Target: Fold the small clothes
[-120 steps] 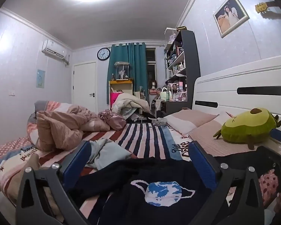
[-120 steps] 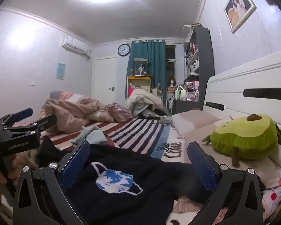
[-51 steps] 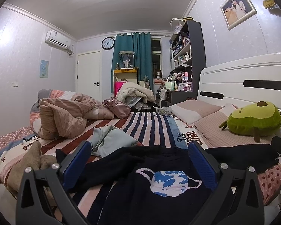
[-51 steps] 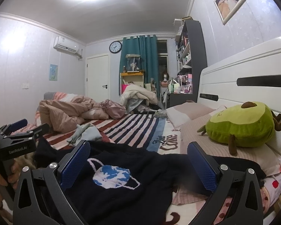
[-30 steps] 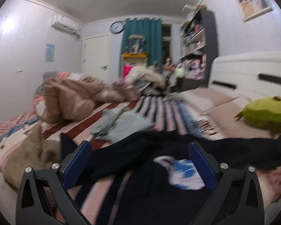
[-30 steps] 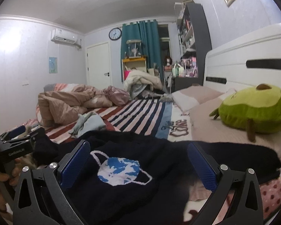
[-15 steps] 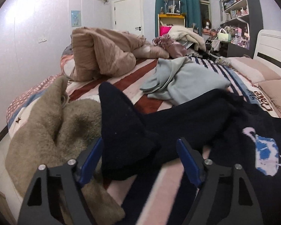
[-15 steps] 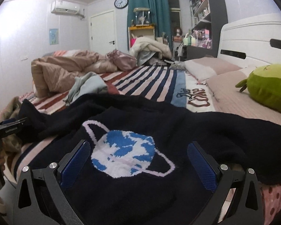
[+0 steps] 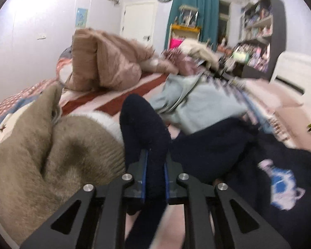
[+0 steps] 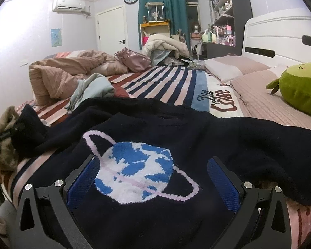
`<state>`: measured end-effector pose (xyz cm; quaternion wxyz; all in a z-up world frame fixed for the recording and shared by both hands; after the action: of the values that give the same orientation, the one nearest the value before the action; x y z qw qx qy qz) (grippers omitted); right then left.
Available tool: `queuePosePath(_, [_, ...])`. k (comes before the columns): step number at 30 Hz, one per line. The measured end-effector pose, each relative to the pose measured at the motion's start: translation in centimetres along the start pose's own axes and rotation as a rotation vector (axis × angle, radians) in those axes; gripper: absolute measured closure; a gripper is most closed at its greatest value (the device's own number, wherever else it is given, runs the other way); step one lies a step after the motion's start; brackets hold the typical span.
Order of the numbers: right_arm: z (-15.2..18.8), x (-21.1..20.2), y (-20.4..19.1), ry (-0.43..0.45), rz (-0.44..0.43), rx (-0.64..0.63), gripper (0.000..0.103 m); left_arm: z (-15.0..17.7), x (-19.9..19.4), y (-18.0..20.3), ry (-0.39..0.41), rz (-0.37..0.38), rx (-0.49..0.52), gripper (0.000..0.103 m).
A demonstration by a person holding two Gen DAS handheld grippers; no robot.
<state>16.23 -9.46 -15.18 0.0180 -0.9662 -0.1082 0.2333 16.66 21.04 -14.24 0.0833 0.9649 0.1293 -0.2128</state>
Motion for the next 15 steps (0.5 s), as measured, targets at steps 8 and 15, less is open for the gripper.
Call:
queuePosePath(8, [0.1,-1.8,1.1,0.037,-0.031,0.023,0.000,-2.3,-6.0,5.0,0.126,0.439,-0.014,0.093])
queuePosePath(15, [1.2,-6.0,4.6,0.071,-0.009,0.050,0.000,1.1,-7.5,13.9,-0.024,0.853,0.064,0.093])
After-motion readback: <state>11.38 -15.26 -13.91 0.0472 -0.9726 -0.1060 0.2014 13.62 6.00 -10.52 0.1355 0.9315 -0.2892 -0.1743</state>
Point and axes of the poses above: each gripper's, at about its wrist camera, not at the fingertips, and x roughly the way its jaws point, y to its right, z to its underside, the point moved 1 cm from there along x, roughly the way its jaws point, and after that the axes turned 5 degrees about y, right-handed, at the moved point
